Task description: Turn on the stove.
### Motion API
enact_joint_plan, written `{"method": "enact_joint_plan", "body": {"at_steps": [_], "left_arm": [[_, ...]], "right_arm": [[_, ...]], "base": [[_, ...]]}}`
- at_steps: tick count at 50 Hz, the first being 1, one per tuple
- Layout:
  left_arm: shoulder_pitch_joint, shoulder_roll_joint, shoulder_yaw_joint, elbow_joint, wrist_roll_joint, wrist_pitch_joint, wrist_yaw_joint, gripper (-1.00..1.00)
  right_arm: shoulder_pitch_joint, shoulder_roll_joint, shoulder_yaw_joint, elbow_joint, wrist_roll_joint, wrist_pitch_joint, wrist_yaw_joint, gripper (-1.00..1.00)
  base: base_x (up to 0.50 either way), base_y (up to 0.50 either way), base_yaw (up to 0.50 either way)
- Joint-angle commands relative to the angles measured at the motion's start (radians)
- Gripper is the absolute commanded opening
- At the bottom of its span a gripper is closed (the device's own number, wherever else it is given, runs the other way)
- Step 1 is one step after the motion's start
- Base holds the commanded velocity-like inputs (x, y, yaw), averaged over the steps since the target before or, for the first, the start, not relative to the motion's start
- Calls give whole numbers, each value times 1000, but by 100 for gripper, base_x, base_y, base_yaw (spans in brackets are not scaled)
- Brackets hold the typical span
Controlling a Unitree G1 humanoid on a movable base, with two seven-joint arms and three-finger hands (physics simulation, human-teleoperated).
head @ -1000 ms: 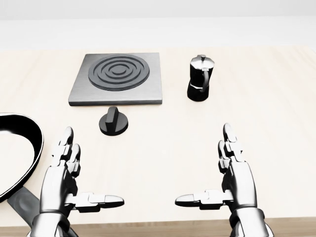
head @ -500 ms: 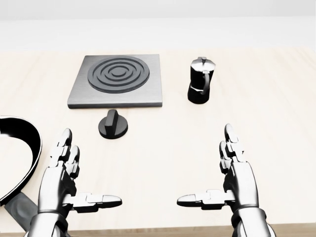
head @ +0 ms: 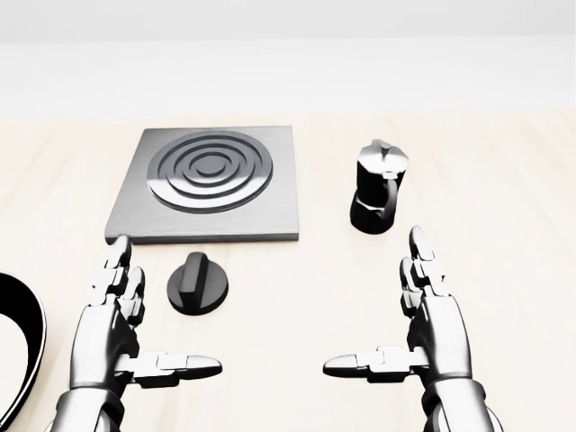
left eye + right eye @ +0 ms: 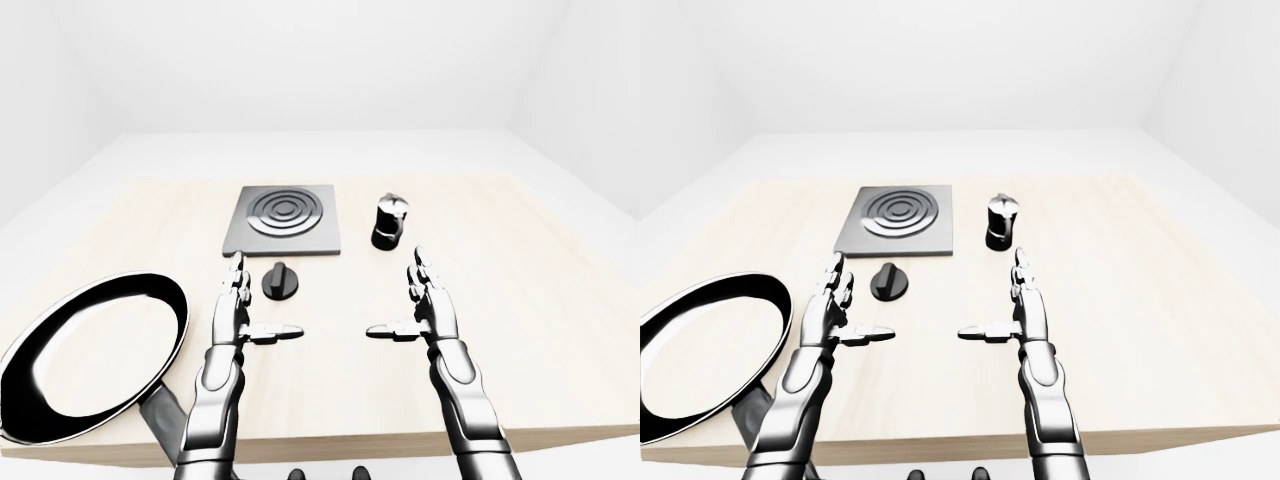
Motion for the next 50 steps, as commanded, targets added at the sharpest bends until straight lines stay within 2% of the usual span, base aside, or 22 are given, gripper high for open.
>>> {"method": "enact_joint_plan", "body": {"at_steps": [1, 6, 15, 23, 25, 31, 40, 50], "left_arm": [[-4, 1, 0, 14, 2, -6, -1, 100], [-3, 1, 0, 9, 2, -2, 0, 100], [-6, 1, 0, 20, 2, -9, 0, 100], [-6, 2, 1, 22, 2, -8, -1, 100], [-6, 2, 0, 22, 4, -4, -1, 100], [-20, 6, 6, 39, 5, 10, 0, 100], [-61, 16, 14, 80, 10, 56, 10, 100], [-89, 19, 6, 154, 24, 56, -2, 100]], "right_arm": [[0, 0, -1, 2, 2, 1, 1, 100], [0, 0, -1, 4, 2, 0, 1, 100], [1, 0, 2, 6, 0, -9, 4, 100], [1, 1, 3, 8, 0, -10, 5, 100], [-1, 1, 1, 16, 2, -15, 5, 100], [4, 1, 4, -1, 1, -1, 4, 100], [3, 1, 2, 2, 2, -1, 5, 100], [2, 0, 1, 2, 3, 1, 7, 100]], "base": [[39, 0, 0], [39, 0, 0], [38, 0, 0], [0, 0, 0], [0, 0, 0], [0, 0, 0], [0, 0, 0], [0, 0, 0]]}}
